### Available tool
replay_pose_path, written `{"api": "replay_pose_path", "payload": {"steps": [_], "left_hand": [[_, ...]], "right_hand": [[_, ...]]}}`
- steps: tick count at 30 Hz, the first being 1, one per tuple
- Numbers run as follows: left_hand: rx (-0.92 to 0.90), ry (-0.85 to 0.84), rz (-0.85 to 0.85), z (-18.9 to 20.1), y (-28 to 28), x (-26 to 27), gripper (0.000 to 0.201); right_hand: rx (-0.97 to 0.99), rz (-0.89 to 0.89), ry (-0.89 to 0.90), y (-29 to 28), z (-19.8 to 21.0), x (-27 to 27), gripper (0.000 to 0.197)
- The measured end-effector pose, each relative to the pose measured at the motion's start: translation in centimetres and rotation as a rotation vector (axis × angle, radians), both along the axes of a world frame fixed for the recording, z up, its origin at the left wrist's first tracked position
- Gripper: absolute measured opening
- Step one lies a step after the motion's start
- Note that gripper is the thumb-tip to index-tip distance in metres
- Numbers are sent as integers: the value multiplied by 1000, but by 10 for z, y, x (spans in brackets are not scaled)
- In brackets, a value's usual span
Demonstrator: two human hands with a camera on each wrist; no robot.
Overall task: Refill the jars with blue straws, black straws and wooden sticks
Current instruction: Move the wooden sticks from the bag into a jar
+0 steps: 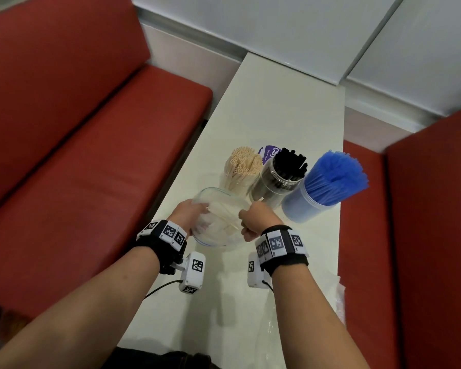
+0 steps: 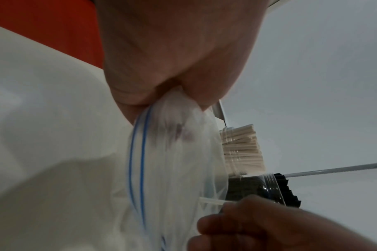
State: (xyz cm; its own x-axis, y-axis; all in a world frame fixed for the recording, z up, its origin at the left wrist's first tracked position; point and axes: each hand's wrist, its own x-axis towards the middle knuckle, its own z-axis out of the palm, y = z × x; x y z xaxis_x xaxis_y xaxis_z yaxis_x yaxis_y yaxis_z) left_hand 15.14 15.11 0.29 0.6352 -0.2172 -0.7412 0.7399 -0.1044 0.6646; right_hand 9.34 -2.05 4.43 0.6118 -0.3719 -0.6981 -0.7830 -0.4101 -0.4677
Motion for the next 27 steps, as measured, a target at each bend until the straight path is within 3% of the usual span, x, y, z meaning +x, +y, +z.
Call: {"api": "replay_pose_path", "payload": {"steps": [4,9,10,13,17,21,24,27], "left_hand": [[-6,31,-33,1,-4,-7,11],[3,21,-168,5,-1,-13,18],[6,17,-187,6,0,-13,20],[-4,13,-216,9,5,-12,14],[31,-16,-239,12,6,-8,22],[35,-33,-218,15,7,-3,29],[14,-52,-214,16,5,1,29],[-29,-55,-214,16,4,3,29]], "right_hand": [[17,-75,13,4,-20,-11,14],[-11,-307,-141,9,-41,-11,50],[-18,-356,-203,11,-43,-12,50],[-35,-410,-420,16,-45,-14,23],[-35,-194,-583,18,-39,-19,10],[-89,285,-457,24,-40,-21,32],[-145,443,-341,36,-43,-19,46],[-214,405,-305,42,-47,-16,14]]}}
